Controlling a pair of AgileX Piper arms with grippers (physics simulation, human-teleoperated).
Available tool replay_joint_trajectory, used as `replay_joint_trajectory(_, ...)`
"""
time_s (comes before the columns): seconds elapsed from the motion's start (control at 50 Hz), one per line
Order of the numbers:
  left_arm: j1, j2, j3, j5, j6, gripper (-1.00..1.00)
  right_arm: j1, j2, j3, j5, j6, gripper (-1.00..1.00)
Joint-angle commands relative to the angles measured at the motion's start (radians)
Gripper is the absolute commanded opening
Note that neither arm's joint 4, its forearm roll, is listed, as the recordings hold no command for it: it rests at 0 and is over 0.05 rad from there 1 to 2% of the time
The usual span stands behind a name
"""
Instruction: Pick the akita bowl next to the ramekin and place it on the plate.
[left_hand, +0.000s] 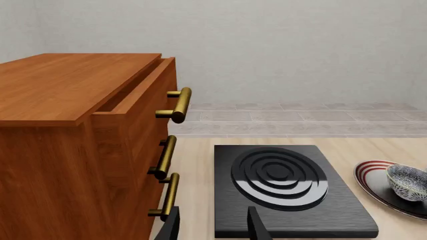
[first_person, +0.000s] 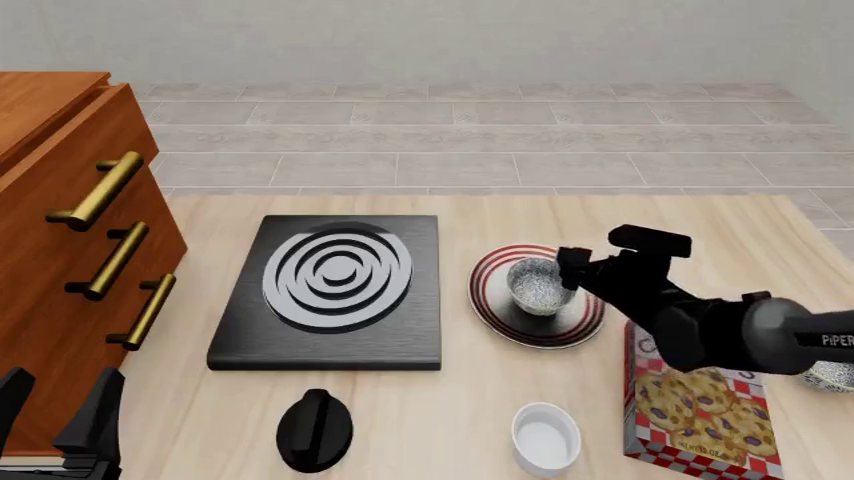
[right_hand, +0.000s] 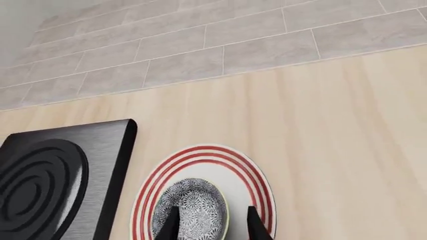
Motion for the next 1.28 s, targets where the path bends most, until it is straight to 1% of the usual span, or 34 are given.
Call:
replay_joint_trajectory(0.02,0.000,0.000,0.000,0.000,0.000,1.00,0.005,-0.058,0.010,0.022,-0.002,1.00)
replay_joint_trajectory(0.28,0.000,0.000,0.000,0.000,0.000,1.00,0.003,-0.111,0.027,0.041,-0.008,1.00)
replay_joint_trajectory(0.86,0.000,0.000,0.000,0.000,0.000,1.00,-0.020,-0.288,0.048,0.143,-0.033,1.00)
replay_joint_trajectory(1.1,0.000,0.000,0.000,0.000,0.000,1.00,-0.026,-0.300,0.045,0.154,-0.035,1.00)
replay_joint_trajectory(1.28,0.000,0.000,0.000,0.000,0.000,1.00,-0.030,-0.336,0.045,0.177,-0.035,1.00)
